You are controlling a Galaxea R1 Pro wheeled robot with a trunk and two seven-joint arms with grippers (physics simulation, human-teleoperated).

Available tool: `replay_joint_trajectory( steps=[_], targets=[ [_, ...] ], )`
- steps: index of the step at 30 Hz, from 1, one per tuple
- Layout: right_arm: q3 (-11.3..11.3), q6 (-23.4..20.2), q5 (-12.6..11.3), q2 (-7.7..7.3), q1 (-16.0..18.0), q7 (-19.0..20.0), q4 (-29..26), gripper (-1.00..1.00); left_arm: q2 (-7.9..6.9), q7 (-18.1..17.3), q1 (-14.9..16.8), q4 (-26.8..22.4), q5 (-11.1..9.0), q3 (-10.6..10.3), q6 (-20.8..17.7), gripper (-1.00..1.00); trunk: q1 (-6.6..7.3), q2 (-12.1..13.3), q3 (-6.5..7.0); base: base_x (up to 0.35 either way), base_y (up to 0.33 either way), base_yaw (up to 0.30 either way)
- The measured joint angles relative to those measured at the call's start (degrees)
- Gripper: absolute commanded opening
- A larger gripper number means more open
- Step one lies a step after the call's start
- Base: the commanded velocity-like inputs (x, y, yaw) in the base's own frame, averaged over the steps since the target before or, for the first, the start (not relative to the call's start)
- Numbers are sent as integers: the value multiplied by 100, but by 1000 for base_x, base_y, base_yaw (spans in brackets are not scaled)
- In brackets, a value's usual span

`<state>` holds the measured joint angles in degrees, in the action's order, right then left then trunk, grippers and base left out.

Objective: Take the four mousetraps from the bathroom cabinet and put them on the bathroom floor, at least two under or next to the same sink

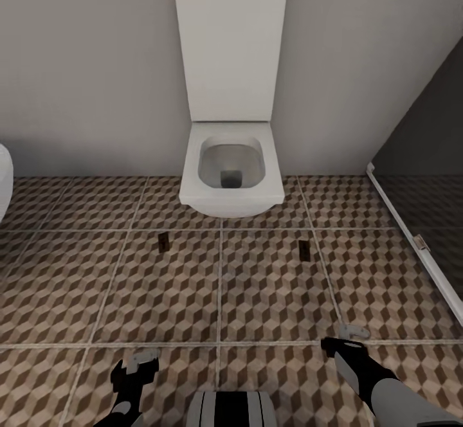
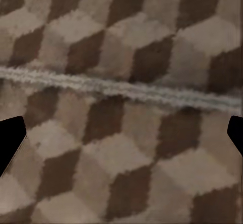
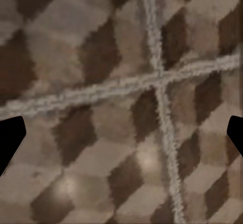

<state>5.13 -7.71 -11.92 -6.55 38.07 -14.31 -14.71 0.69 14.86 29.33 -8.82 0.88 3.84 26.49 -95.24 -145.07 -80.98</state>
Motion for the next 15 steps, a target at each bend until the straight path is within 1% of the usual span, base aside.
replay_joint_trajectory(
  steps=[15],
  targets=[
    [9, 8, 1, 0, 0, 1, 0, 100, -8, 30, 0, -10, -7, 8, 0, 100, 39, 20, 333, 0, 0, 0]
  ],
)
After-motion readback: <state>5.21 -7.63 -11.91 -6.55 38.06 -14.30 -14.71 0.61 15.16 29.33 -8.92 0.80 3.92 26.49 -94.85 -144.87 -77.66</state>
